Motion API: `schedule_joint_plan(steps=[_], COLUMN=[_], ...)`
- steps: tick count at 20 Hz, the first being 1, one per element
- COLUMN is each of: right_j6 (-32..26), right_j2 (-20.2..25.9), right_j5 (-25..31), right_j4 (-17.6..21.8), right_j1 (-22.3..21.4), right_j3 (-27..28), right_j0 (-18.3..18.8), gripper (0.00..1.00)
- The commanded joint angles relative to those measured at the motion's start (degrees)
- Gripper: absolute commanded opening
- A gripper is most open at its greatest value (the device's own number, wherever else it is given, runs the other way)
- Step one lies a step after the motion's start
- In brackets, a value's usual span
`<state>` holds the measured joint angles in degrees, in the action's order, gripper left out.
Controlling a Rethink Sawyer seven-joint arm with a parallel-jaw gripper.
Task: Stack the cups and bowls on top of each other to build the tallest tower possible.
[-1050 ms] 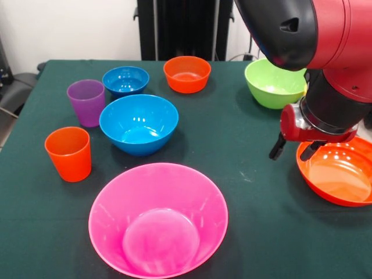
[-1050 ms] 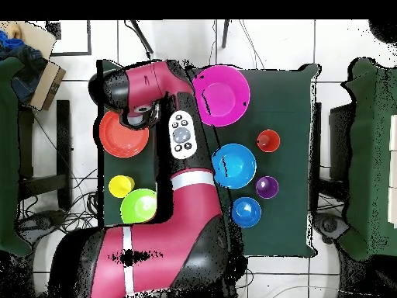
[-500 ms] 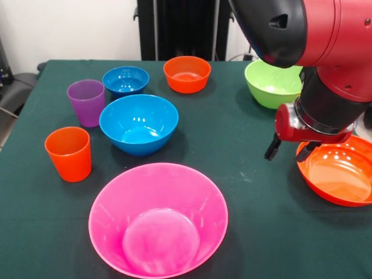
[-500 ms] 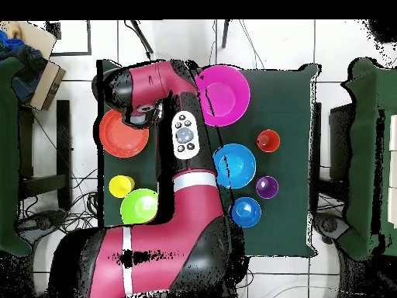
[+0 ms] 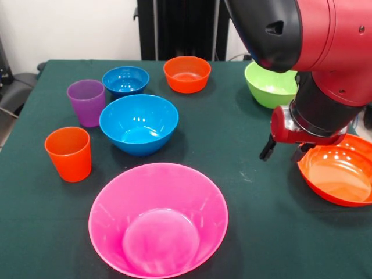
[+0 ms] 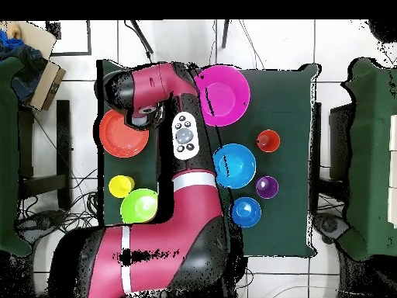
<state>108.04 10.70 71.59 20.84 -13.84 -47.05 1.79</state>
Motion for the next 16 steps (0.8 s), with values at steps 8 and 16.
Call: schedule_joint_plan(steps=[8,16], right_j6=[9.2,9.5], right_j2=[0.4,-0.2], right_j5=[-3.7,-3.1], right_j4=[-1.0,-1.7], right_j1=[2.0,2.3], right_j3=[1.2,1.9], right_j0=[-3.4,-3.8], gripper=[1.0,1.0])
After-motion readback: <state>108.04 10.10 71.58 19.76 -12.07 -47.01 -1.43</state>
